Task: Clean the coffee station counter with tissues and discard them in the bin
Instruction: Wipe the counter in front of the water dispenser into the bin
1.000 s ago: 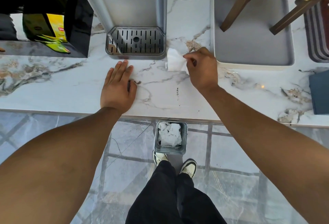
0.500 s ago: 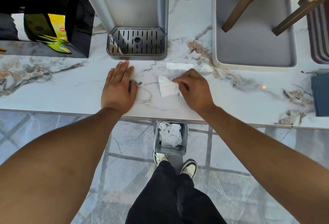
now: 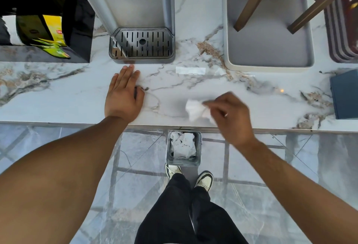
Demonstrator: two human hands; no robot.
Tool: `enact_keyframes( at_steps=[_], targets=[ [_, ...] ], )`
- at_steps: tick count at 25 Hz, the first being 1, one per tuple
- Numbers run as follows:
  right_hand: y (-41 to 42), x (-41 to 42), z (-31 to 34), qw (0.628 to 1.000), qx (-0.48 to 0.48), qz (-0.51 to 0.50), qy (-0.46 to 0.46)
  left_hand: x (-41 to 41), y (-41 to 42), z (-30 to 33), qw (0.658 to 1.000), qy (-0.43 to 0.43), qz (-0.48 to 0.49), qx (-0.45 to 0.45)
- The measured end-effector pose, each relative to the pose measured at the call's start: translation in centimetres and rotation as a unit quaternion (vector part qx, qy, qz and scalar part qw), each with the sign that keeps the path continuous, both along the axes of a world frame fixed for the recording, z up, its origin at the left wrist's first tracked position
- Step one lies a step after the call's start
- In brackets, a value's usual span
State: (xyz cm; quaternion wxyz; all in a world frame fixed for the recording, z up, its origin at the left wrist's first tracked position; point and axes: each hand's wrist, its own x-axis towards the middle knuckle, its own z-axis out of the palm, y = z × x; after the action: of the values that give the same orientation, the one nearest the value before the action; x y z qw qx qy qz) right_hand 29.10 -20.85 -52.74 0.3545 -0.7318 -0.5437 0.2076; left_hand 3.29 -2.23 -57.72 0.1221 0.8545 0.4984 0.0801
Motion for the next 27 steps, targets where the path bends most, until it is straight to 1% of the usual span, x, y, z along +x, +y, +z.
enact_keyframes(
  at_steps=[2, 4, 8, 10, 12, 13, 15, 17, 20, 22, 23, 24, 25, 27],
  targets=[
    [2.3, 3.5, -0.3, 0.992, -0.011, -0.118, -0.048, 0.1, 0.0, 0.1, 1.0, -0.002, -0.001, 0.001],
    [3.6, 6.0, -1.0, 0.976, -0.039, -0.203, -0.069, 0.1, 0.0, 0.1, 1.0, -0.004, -0.002, 0.004],
    [5.5, 7.4, -2.4, 0.935, -0.066, -0.345, -0.053, 0.0, 0.0, 0.1, 1.0, -0.006, -0.002, 0.006],
    [6.2, 6.8, -2.7, 0.921, -0.073, -0.379, -0.046, 0.1, -0.1, 0.2, 1.0, -0.009, -0.002, 0.005],
    [6.6, 5.5, -2.7, 0.929, -0.082, -0.356, -0.055, 0.2, -0.1, 0.3, 1.0, -0.01, -0.003, 0.005],
    [6.7, 4.6, -2.7, 0.942, -0.082, -0.318, -0.063, 0.2, -0.1, 0.3, 1.0, -0.01, -0.003, 0.005],
    [6.0, 2.3, -2.6, 0.975, -0.057, -0.204, -0.069, 0.1, -0.2, 0.2, 1.0, -0.013, -0.004, 0.008],
    [4.2, -0.3, -2.5, 0.995, -0.029, -0.078, -0.062, -0.1, -0.1, 0.1, 1.0, -0.017, -0.003, 0.012],
    [-0.5, -2.8, -2.7, 0.997, -0.011, 0.075, -0.017, -0.2, 0.0, 0.0, 1.0, -0.016, -0.003, 0.014],
    [-3.7, -4.0, -2.8, 0.99, -0.034, 0.136, 0.023, -0.2, 0.0, -0.2, 1.0, -0.01, -0.002, 0.019],
    [-4.8, -4.4, -2.7, 0.988, -0.046, 0.14, 0.04, -0.2, 0.1, -0.3, 1.0, -0.009, -0.004, 0.02],
    [-5.4, -4.8, -2.5, 0.99, -0.045, 0.121, 0.056, -0.2, 0.2, -0.3, 1.0, -0.008, -0.006, 0.019],
    [-5.3, -4.8, -2.1, 0.993, -0.029, 0.089, 0.066, -0.3, 0.2, -0.5, 1.0, -0.005, -0.005, 0.018],
    [-2.6, -3.9, -1.4, 0.999, 0.014, 0.024, 0.046, -0.3, 0.1, -0.6, 1.0, -0.004, -0.002, 0.02]
  ],
)
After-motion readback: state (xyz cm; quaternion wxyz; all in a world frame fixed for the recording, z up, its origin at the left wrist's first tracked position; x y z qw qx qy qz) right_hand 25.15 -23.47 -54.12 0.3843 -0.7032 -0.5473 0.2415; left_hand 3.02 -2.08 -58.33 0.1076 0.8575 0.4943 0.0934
